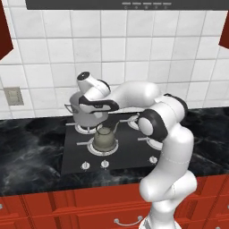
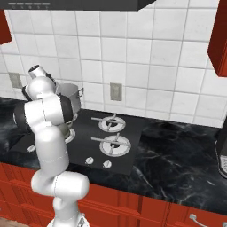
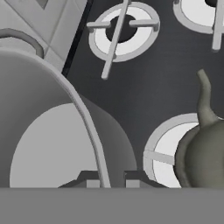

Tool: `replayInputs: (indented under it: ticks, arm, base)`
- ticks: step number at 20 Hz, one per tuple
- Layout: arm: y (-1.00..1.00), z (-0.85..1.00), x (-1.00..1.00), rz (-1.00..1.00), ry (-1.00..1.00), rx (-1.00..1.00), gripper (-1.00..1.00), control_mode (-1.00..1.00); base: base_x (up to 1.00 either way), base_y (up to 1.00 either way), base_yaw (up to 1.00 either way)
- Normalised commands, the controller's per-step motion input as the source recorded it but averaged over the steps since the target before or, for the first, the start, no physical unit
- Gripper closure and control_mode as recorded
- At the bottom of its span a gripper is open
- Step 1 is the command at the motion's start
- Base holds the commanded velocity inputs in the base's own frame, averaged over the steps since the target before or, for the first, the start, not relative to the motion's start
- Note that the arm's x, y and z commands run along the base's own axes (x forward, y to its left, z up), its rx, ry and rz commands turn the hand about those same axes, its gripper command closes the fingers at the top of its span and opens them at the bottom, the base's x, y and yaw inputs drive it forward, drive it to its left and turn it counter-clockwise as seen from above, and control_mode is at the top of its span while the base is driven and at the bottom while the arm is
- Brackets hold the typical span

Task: Pick the kettle from the cabinet and place it on a stove burner. Then pick the pot from the counter and place it on another stove burner. Finally, turn both burners on.

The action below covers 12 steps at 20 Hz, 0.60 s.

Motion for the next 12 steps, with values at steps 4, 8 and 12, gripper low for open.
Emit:
replayInputs:
  ticks: [4,8,12]
  arm:
    - [0.14,-0.19,0.06,-0.04,0.0,0.0,1.0,-1.0]
    - [0.11,-0.19,0.12,-0.04,0.0,0.0,1.0,-1.0]
    - [0.11,-0.16,0.18,-0.04,0.0,0.0,1.0,-1.0]
  base:
    - [0.0,0.0,0.0]
    - [0.0,0.0,0.0]
    - [0.0,0.0,0.0]
